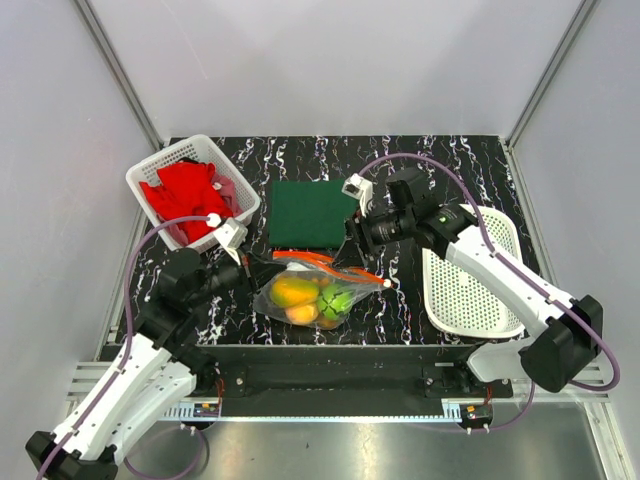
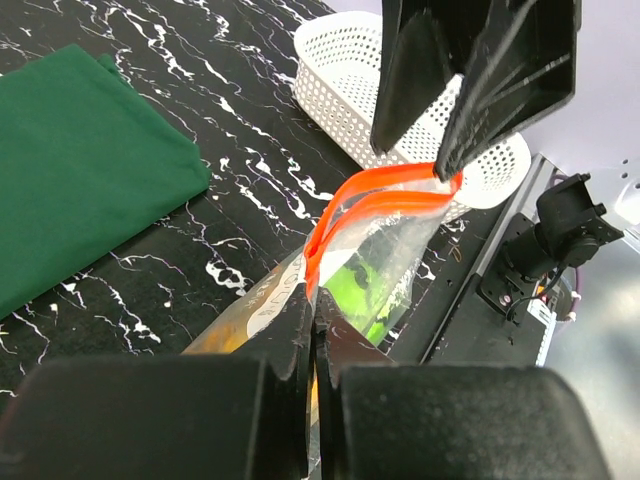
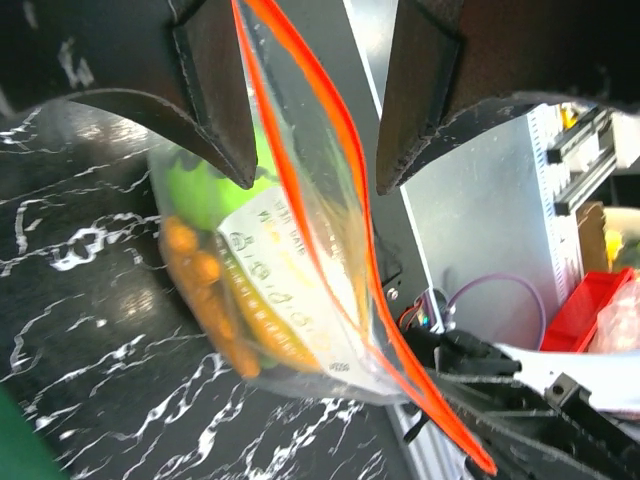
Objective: Open the zip-top bag and remove the fake food
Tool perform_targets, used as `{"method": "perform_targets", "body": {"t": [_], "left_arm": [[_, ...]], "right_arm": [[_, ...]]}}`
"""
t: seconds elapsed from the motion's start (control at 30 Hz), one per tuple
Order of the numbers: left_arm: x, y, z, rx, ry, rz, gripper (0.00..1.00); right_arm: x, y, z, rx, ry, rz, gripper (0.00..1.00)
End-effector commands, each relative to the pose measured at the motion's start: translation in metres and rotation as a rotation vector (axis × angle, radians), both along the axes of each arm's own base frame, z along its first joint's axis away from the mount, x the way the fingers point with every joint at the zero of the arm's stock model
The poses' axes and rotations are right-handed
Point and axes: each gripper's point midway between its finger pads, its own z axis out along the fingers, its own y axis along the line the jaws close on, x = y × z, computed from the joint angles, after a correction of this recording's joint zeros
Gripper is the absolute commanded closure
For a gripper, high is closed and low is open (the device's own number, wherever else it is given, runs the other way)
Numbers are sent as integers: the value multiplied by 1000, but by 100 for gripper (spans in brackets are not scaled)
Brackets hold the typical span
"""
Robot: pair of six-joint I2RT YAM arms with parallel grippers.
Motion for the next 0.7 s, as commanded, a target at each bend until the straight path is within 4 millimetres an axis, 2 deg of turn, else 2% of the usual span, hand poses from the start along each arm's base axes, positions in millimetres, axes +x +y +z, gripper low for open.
{"method": "perform_targets", "body": {"t": [0.0, 0.23, 0.37, 0.57, 0.67], "left_arm": [[-3, -5, 21, -30, -59, -48, 100], [-1, -5, 26, -39, -72, -47, 100], [-1, -4, 27, -40, -78, -43, 100], [-2, -2, 28, -38, -81, -37, 100], [-4, -1, 27, -33, -79, -42, 100]], "right_arm": [[-13, 4, -4, 10, 3, 56, 42], [-16, 13, -20, -4, 43, 80, 54], [-9, 12, -24, -29, 24, 50, 49], [-14, 8, -13, -7, 5, 37, 43], [-10, 4, -7, -11, -16, 3, 35]]}}
